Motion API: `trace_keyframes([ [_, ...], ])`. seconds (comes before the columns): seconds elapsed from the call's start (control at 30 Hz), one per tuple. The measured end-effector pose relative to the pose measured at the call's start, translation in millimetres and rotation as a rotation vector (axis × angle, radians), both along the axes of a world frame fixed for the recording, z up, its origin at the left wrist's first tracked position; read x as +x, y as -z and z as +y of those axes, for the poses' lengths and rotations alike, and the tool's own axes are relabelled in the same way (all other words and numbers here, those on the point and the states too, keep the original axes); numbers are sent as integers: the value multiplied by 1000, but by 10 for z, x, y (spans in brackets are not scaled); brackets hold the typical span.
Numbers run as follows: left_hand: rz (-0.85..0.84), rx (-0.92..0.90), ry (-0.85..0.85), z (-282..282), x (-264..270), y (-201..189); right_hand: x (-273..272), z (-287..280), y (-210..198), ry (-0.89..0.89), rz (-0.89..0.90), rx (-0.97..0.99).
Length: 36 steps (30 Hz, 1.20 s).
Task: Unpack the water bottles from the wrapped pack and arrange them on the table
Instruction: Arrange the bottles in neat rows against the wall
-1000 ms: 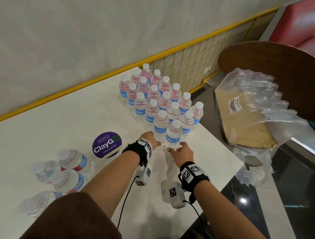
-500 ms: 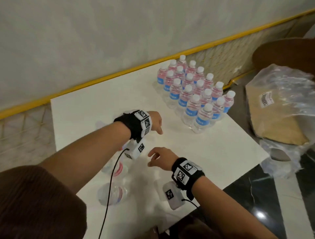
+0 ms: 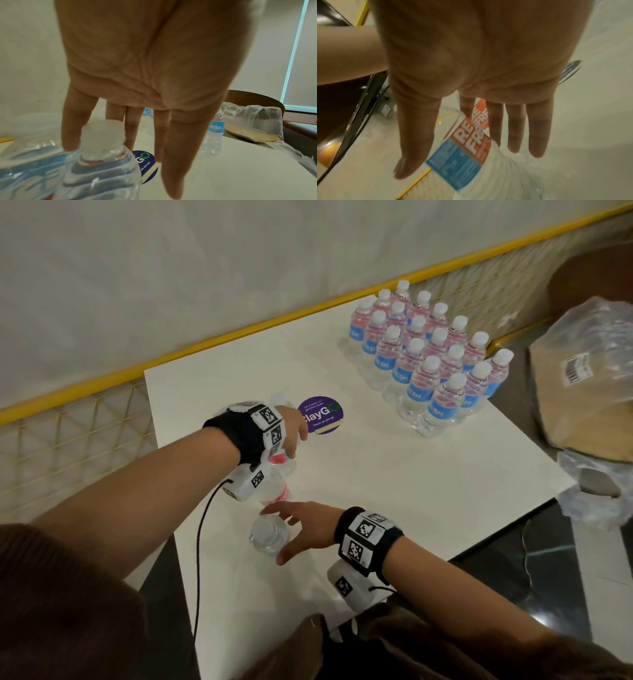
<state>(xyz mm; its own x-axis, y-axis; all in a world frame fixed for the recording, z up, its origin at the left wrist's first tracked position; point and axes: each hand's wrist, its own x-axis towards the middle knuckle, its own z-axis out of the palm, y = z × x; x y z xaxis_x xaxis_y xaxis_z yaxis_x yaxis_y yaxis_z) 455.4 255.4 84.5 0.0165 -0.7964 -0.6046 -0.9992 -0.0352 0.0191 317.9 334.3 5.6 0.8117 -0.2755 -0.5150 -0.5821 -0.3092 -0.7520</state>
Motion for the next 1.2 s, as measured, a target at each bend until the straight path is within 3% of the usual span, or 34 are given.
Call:
trace_keyframes([
  [0.23, -81, -25, 89, 31, 25, 28, 17, 142, 59, 57, -85, -124],
  [0.4, -63, -32, 35, 31, 138, -14, -106, 12, 64, 136, -87, -167],
  [0.6, 68, -58, -38, 18, 115, 8, -392, -326, 158, 391, -106, -128],
  [0.93, 237, -181, 31, -464, -384, 100, -902, -968, 258, 810, -135, -182],
  [1.13, 197, 47, 74, -795, -568, 162, -979, -1301, 286, 972, -224, -209],
  [1.2, 210, 42, 74, -918, -569, 204, -945, -1413, 301, 1014, -279, -199],
])
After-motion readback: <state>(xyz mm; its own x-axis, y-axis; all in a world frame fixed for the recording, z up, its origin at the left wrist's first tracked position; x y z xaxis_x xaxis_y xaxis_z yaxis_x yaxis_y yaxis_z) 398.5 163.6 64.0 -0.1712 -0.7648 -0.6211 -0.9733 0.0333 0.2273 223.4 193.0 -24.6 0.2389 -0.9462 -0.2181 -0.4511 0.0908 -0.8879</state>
